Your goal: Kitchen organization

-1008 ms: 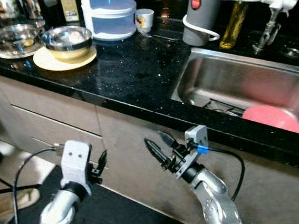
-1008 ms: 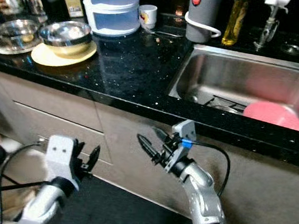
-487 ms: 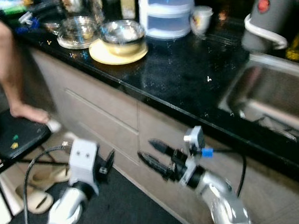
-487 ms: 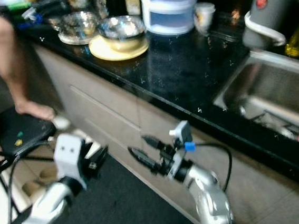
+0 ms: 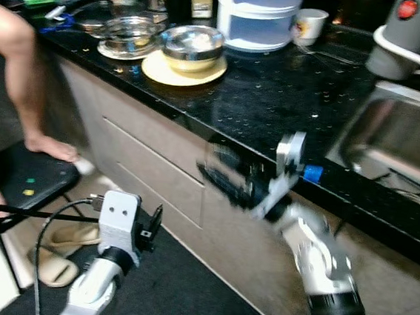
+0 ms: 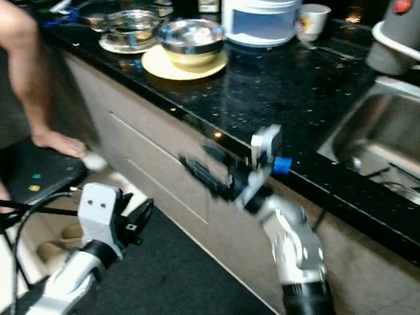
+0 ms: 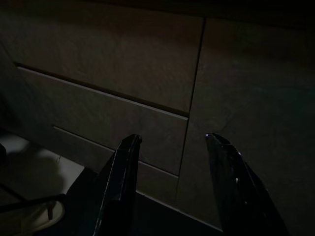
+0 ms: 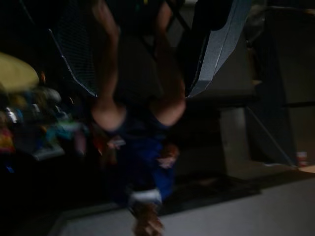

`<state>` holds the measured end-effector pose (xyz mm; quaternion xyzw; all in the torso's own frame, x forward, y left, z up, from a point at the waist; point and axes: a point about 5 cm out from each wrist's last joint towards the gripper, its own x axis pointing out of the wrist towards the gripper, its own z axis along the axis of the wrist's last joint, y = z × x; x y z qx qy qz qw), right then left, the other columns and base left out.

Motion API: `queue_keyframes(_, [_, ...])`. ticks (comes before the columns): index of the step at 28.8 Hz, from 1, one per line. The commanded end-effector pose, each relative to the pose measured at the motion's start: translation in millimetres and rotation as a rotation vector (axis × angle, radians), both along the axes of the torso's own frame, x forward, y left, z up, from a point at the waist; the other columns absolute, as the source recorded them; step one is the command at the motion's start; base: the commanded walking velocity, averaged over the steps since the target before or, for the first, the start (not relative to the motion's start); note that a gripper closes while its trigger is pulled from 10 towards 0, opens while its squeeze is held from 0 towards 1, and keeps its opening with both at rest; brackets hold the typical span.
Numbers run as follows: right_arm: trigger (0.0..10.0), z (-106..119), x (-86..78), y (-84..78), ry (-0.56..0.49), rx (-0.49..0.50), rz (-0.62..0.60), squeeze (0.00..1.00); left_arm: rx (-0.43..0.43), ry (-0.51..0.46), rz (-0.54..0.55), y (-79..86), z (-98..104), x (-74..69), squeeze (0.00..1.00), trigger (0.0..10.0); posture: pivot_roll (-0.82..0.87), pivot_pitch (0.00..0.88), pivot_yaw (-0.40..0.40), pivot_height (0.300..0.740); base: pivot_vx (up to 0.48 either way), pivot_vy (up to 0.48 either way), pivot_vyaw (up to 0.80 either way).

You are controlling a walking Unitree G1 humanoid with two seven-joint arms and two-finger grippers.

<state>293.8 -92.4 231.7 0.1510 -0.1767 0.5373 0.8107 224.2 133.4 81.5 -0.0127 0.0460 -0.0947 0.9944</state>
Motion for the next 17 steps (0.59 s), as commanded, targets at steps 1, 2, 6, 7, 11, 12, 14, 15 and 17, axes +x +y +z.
queue_keyframes(1, [10.0,0.9,-2.7,4.0,0.016,0.012,0.025,0.0,0.026,0.012,-0.007,1.8,-3.8,-0.1,0.0,10.0,0.05,0.0,-0.002,0.74,0.0,0.0,0.0])
queue_keyframes(2, [10.0,2.8,-3.1,4.9,0.009,0.014,0.029,0.0,0.03,0.011,-0.01,1.7,-3.9,0.0,0.0,10.0,0.05,0.0,-0.002,0.74,0.0,0.0,0.0])
queue_keyframes(6, [10.0,10.8,-4.1,10.2,-0.02,0.018,0.036,0.0,0.041,0.003,-0.027,0.3,-3.8,-0.2,0.0,10.0,0.05,0.0,-0.002,0.74,0.191,0.0,0.0])
queue_keyframes(7, [10.0,12.2,-3.9,11.9,-0.027,0.013,0.033,0.0,0.043,0.001,-0.03,0.0,-3.7,-0.3,0.0,10.0,0.05,0.0,-0.002,0.74,0.262,0.0,0.0])
queue_keyframes(11, [10.0,14.2,0.2,16.1,-0.029,-0.009,-0.008,0.0,0.064,-0.006,-0.06,-2.5,-2.9,-0.6,0.0,10.0,0.06,0.0,0.002,0.74,0.27,0.0,0.0])
queue_keyframes(12, [10.0,14.2,0.2,16.1,-0.029,-0.009,-0.008,0.0,0.064,-0.006,-0.06,-2.5,-2.9,-0.6,0.0,10.0,0.06,0.0,0.002,0.74,0.281,0.0,0.0])
queue_keyframes(14, [10.0,15.6,1.7,15.8,-0.028,-0.002,-0.027,0.0,0.071,-0.01,-0.081,-4.0,-2.4,-1.6,0.0,10.0,0.06,0.0,0.002,0.74,0.277,0.0,0.0])
queue_keyframes(15, [10.0,15.8,2.4,15.6,-0.029,-0.003,-0.035,0.0,0.076,-0.011,-0.097,-5.2,-2.0,-2.6,0.0,10.0,0.06,0.0,0.003,0.74,0.289,0.0,0.8])
queue_keyframes(17, [10.0,16.0,2.7,15.7,-0.03,-0.009,-0.04,0.0,0.085,-0.013,-0.125,-7.6,-1.3,-4.6,0.0,10.0,0.06,0.0,0.005,0.74,0.291,0.0,0.8])
